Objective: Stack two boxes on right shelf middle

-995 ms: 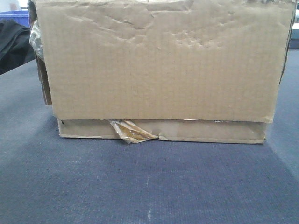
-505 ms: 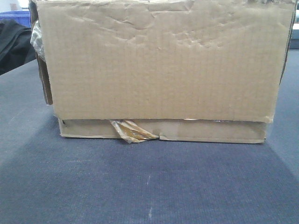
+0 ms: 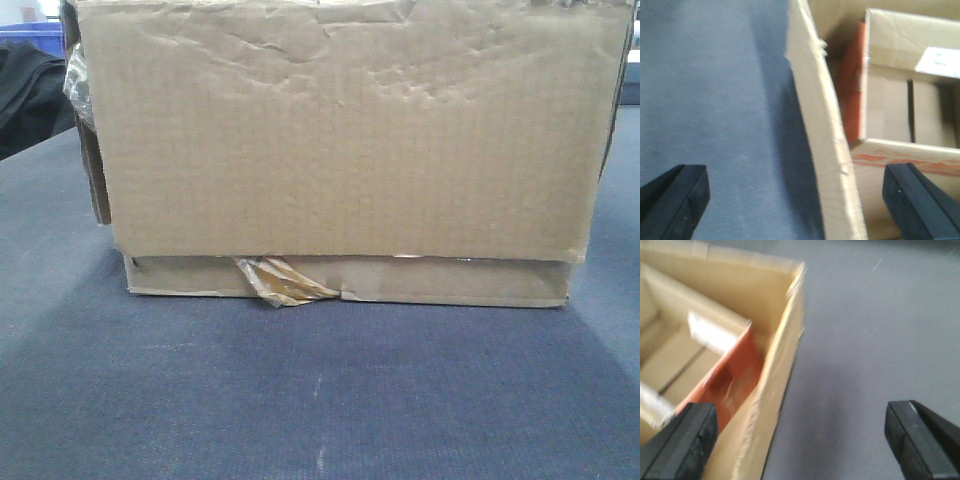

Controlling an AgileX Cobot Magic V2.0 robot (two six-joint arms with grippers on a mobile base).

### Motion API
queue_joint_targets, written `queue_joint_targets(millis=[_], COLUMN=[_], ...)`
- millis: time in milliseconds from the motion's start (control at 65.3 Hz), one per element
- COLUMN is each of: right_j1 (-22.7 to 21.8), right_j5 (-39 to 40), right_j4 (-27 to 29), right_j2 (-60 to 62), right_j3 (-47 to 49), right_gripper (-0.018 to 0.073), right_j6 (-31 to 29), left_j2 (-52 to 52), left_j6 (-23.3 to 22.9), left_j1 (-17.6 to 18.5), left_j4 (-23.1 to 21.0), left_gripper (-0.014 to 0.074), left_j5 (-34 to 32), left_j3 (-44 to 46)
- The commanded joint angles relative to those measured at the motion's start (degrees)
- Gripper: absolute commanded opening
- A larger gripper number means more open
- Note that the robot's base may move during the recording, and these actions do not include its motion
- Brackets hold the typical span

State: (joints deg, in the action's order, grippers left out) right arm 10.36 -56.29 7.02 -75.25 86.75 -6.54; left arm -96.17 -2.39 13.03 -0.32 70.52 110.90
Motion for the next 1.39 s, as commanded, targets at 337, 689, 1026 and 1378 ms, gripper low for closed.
queue_joint_targets(millis=[337,689,1026,1378], right_j1=[2.3,2.3,2.3,2.3], right_j5=[-3.9,-3.2,-2.8,-2.8], right_j4=[0.2,1.2,1.4,1.4], right_j2=[-13.6,-18.0,-19.4,-19.4], right_j3=[1.4,1.4,1.4,1.4], right_gripper=[0.0570,0.0570,0.0558,-0.0148], right_j6=[-0.6,-0.6,-0.6,-0.6], left_j2=[-6.6,-11.0,-12.1,-12.1], left_j6=[0.3,0.3,0.3,0.3], left_j1=[0.4,0.4,0.4,0.4], left_j4=[-3.1,-3.6,-3.4,-2.0], left_gripper=[0.0610,0.0610,0.0555,-0.0111], left_j5=[-0.6,-0.6,-0.6,-0.6], left_j3=[-0.3,-0.3,-0.3,-0.3])
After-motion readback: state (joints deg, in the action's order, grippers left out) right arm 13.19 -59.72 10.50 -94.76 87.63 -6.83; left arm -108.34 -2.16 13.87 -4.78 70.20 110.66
